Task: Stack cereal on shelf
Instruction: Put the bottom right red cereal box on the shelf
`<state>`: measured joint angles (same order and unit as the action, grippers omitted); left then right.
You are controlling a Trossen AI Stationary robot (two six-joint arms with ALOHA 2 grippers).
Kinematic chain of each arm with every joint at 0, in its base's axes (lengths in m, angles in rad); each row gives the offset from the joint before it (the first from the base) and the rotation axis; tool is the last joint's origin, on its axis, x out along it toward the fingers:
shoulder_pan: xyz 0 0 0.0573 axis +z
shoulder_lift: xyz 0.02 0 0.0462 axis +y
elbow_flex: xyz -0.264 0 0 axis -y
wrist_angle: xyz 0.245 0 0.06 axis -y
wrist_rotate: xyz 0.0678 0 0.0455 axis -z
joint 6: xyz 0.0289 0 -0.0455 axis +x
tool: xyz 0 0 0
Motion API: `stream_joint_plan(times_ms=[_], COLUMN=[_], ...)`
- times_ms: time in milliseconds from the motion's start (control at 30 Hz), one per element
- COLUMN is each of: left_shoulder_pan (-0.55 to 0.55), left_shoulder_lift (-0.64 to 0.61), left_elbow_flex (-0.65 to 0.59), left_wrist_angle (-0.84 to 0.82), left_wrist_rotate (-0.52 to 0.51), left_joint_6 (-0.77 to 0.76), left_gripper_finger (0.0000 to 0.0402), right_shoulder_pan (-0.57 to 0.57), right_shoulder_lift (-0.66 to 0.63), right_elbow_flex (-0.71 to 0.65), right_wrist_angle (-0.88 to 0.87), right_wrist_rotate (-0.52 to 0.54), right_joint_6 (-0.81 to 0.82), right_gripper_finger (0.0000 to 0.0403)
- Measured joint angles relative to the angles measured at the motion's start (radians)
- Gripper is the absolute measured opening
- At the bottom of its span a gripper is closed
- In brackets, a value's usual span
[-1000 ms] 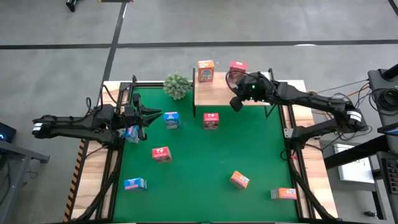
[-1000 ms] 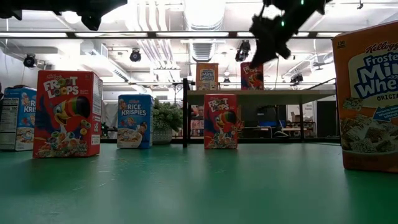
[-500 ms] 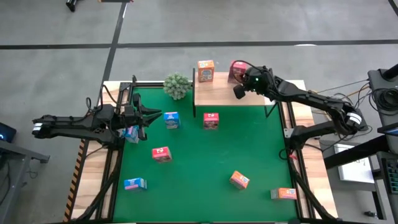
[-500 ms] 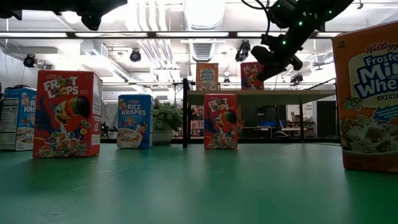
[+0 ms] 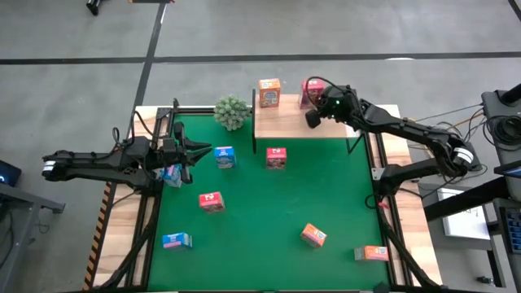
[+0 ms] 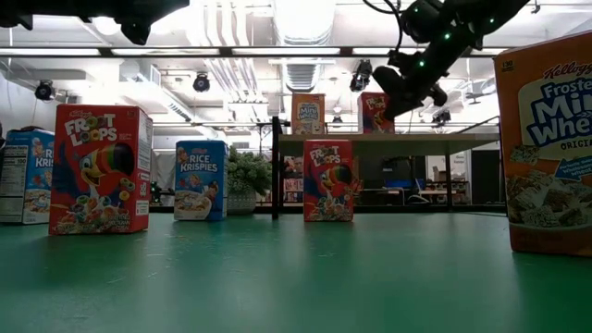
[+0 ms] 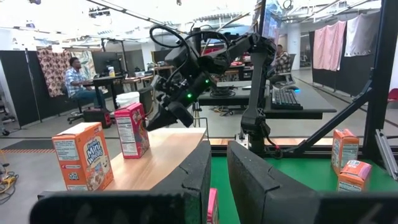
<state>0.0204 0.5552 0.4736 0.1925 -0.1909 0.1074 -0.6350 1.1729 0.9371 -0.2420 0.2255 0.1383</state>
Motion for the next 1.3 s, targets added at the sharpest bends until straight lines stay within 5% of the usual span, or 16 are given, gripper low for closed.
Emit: stream_joint_plan(times_ms=[467, 1300], left_shoulder_pan=[0.000, 0.000], left_shoulder_lift=[0.000, 0.000], left_elbow_flex=[0.000, 0.000], left_wrist_angle=[0.000, 0.000], left_wrist_rotate=[0.000, 0.000], left_joint_6=[0.000, 0.000], left_gripper_finger=[0.0037, 0.0037], right_shoulder_pan=[0.011, 0.008], right_shoulder_lift=[0.133, 0.106], right_elbow_flex=[-0.014, -0.013], right_wrist_angle=[0.180, 0.094], right_wrist_rotate=[-0.013, 0.064], right_joint_6=[0.008, 0.003], right_gripper_finger=[0.0008, 0.0008])
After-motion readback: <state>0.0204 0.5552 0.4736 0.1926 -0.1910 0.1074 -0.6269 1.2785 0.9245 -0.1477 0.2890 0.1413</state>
